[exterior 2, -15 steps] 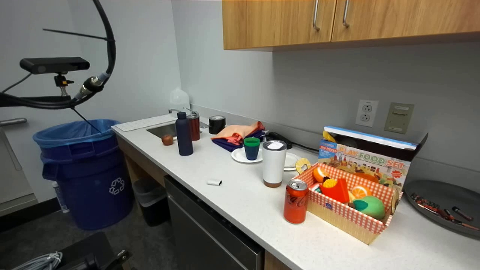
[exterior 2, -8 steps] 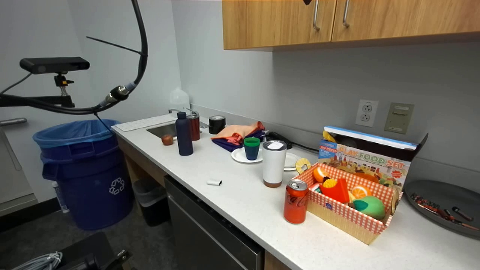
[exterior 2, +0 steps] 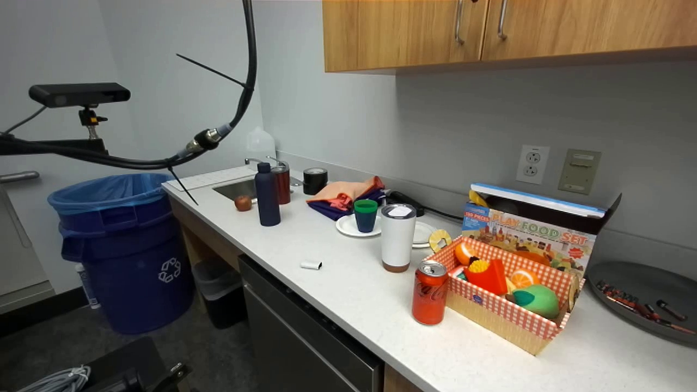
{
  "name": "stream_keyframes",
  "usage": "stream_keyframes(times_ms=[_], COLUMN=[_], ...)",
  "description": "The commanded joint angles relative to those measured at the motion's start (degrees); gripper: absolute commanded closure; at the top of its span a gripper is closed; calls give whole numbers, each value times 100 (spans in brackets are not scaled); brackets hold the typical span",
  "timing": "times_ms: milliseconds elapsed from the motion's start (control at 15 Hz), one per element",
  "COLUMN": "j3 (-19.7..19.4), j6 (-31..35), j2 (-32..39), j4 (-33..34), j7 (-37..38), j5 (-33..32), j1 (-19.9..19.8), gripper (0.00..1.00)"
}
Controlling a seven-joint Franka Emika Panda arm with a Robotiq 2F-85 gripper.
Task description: Open the right door of the cabinet above the basket
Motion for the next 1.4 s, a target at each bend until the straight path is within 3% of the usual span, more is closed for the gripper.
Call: stream_keyframes(times_ms=[0,533,800,1133,1200,1333], j3=[-60,-332,-327,-280,-503,-509], j6=[1,-293,-1164,-2133,-2313,-2628], j2=[521,798,429,-320,-440,-695], j4=[708,984,692,11,-57,-234], j7=[490,1266,1879,1713,1715,1758], j5=[-580,-1393,-1783,-1624,-1614,-1600], j1=[-41,8,74,58,267,257], gripper=[0,0,0,0,0,0])
